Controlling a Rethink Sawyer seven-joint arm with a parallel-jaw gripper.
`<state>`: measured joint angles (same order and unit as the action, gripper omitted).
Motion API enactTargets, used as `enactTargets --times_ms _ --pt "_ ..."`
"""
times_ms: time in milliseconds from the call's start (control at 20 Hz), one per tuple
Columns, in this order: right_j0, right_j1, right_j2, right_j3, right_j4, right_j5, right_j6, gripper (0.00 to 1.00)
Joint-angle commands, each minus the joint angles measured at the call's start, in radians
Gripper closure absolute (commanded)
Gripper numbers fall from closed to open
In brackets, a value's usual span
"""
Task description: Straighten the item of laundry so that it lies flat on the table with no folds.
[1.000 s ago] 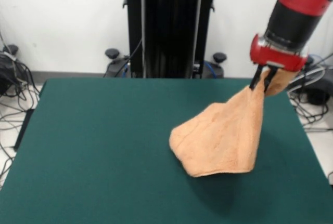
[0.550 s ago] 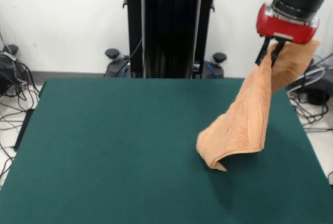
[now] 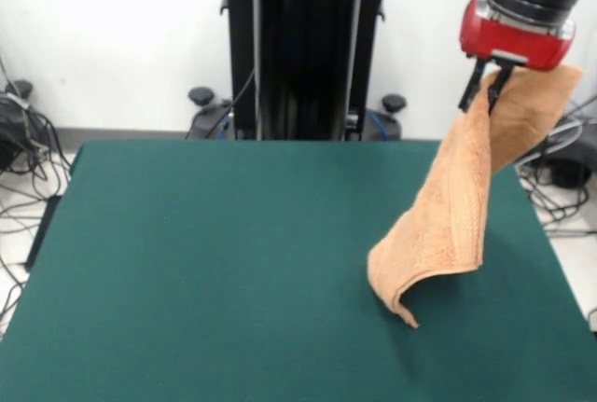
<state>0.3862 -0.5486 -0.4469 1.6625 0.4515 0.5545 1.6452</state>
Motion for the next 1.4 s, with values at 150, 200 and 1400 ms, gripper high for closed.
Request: enactTargets --times_ms 150,200,1400 --pt "-0.022 -0.032 0.059 0.058 -0.045 0.041 0.166 1.00" --pt "-0.023 -0.047 0.054 0.059 -0.049 0.061 0.160 1.00" --pt "-0.373 -0.379 0.194 0.222 -0.348 0.158 -0.141 1.00"
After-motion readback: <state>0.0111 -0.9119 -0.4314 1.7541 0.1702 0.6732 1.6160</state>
